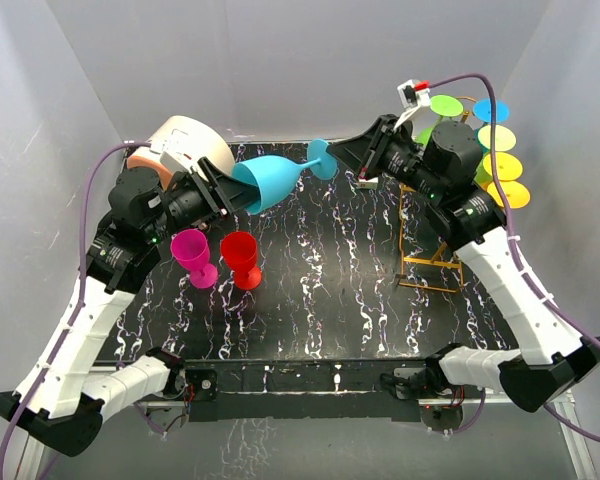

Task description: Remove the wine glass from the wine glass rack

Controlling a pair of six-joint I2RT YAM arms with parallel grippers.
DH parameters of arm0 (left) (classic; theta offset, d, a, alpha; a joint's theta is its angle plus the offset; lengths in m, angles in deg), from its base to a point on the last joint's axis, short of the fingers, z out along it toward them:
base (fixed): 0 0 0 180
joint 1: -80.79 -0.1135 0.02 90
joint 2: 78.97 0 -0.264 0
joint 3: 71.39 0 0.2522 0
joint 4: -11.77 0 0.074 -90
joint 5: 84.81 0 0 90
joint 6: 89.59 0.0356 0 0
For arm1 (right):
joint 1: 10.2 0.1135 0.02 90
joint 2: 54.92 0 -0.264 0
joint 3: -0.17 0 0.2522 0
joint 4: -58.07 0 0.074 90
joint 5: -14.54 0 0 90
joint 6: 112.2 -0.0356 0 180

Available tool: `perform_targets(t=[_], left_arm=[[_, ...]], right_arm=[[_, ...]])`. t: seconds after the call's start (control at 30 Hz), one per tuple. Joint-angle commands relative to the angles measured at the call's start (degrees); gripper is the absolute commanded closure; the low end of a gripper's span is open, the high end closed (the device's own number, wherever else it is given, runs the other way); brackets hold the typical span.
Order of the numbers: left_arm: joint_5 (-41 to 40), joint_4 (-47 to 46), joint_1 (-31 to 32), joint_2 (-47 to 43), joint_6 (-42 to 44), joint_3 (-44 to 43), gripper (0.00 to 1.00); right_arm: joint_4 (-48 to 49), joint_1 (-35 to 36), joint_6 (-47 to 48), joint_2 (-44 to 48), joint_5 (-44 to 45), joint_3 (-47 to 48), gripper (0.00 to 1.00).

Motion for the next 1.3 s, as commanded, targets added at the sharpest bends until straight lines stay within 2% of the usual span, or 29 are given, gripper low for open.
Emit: perform_targets(t=[0.0, 0.1, 0.27, 0.4, 0.6, 0.7, 0.97, 1.27], left_arm=[[0.8, -1.6, -0.1, -0.9, -1.3, 0.0, 0.62], [1.2, -1.5, -0.1, 0.1, -1.6, 0.2, 0.8], [2.0, 2.5, 0.0, 3.9, 1.2, -2.8, 1.0], [-2.7, 13.5, 2.2, 9.5, 8.0, -8.8, 1.0], [-18.9, 32.4, 16.2, 25.2, 16.7, -22.1, 1.0], [-26.4, 41.4, 20.5, 32.6, 19.4, -28.1, 1.0], [-31.9, 48.9, 20.4, 39.4, 24.9, -30.4, 1.0], [-28.7, 46.3, 15.5, 41.8, 28.8, -26.3, 1.0]], right_arm=[[6.7, 0.0, -1.7, 3.7, -0.8, -1.4, 1.0], [4.2, 0.0, 0.7, 4.2, 1.4, -1.6, 1.0], [-1.7, 0.0, 7.6, 6.2, 10.2, -1.6, 0.51], [-6.9, 0.0, 16.3, 8.6, 21.3, 0.7, 0.35], [-8.7, 0.0, 26.3, 12.8, 35.7, 2.5, 0.3], [-8.2, 0.0, 29.5, 14.4, 39.9, 2.6, 0.29], [-7.3, 0.0, 32.3, 16.2, 41.6, 1.7, 0.29], [-7.2, 0.0, 33.4, 16.6, 41.6, 0.2, 0.29]])
